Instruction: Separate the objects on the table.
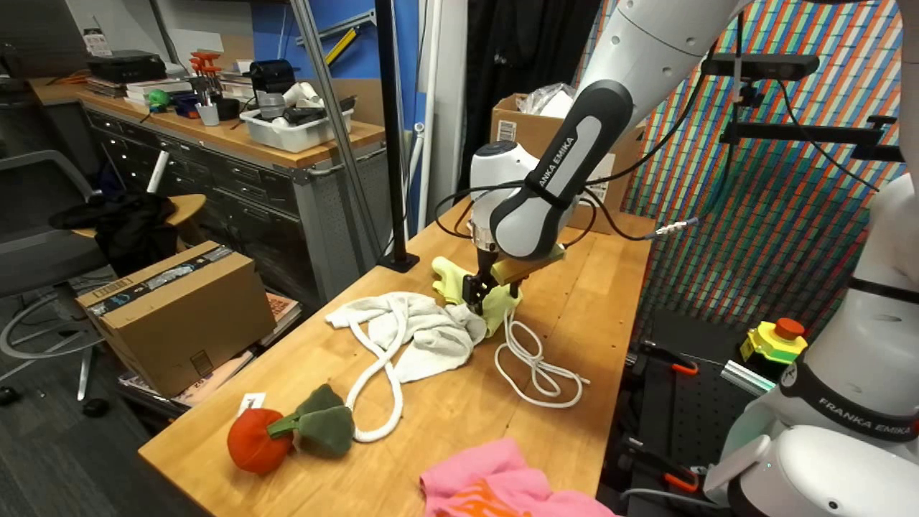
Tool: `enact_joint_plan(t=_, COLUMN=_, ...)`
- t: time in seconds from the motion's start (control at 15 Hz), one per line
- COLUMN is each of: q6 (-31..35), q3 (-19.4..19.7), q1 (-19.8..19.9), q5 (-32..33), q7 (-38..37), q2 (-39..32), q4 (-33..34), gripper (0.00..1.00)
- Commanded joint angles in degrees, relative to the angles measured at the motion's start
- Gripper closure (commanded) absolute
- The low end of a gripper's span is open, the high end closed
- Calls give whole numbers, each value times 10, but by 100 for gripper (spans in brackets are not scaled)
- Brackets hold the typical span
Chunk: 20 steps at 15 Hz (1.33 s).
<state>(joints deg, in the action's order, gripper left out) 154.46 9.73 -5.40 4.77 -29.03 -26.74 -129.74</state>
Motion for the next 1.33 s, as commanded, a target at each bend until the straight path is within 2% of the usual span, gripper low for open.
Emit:
enact_joint_plan(t=0.0, q6=14, q3=4, q1=7, q5=-17, q7=16, q2=-27, q4=20, gripper=0)
enact_joint_plan(t=0.8, q6=8, q3=84, q1=35, q5=-9, q7=-6, q2=-44, q4=29, gripper=0)
enact_joint_plan(t=1.27, q6=-27, q3=82, q1=72, q5=-50, q7=-1, q2=-39, q4=0, gripper=0)
